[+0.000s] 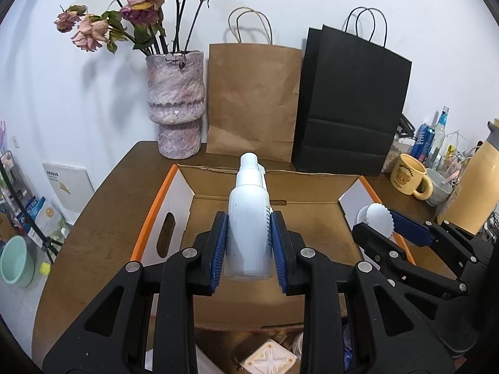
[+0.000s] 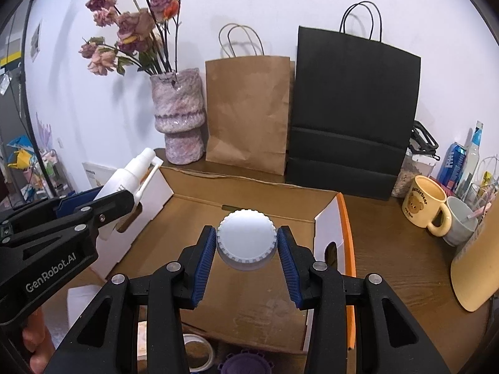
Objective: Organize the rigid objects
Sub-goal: 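Carry the spray bottle and the cap with both grippers over the cardboard box, then open the right gripper to drop the cap while the left gripper releases the bottle in the box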
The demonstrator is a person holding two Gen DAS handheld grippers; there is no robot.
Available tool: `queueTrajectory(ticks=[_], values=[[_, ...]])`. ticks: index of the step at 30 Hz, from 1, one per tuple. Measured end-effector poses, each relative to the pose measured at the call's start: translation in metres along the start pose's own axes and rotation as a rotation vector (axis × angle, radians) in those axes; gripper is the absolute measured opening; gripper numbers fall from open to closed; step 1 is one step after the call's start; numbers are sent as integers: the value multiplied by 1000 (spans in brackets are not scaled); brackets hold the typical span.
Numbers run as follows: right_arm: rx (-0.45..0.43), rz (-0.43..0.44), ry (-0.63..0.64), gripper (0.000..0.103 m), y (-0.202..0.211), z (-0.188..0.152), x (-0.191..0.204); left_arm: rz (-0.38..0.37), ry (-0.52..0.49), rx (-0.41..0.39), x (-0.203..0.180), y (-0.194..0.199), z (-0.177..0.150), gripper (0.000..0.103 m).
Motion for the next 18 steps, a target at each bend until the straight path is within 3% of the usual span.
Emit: queueTrajectory(ticks=[18], values=[[104, -3, 37, 45, -50, -16, -8, 78, -47, 74, 5, -55, -4, 24]])
Point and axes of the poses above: each gripper's, at about its wrist camera, not at the fingertips, and y roughly against the way its jaws point, x to its left, z to its top, the point moved 3 cm from there along -y, roughly the way its jaws point, and after that the axes turned 12 degrees about y, right-handed, at the moved point
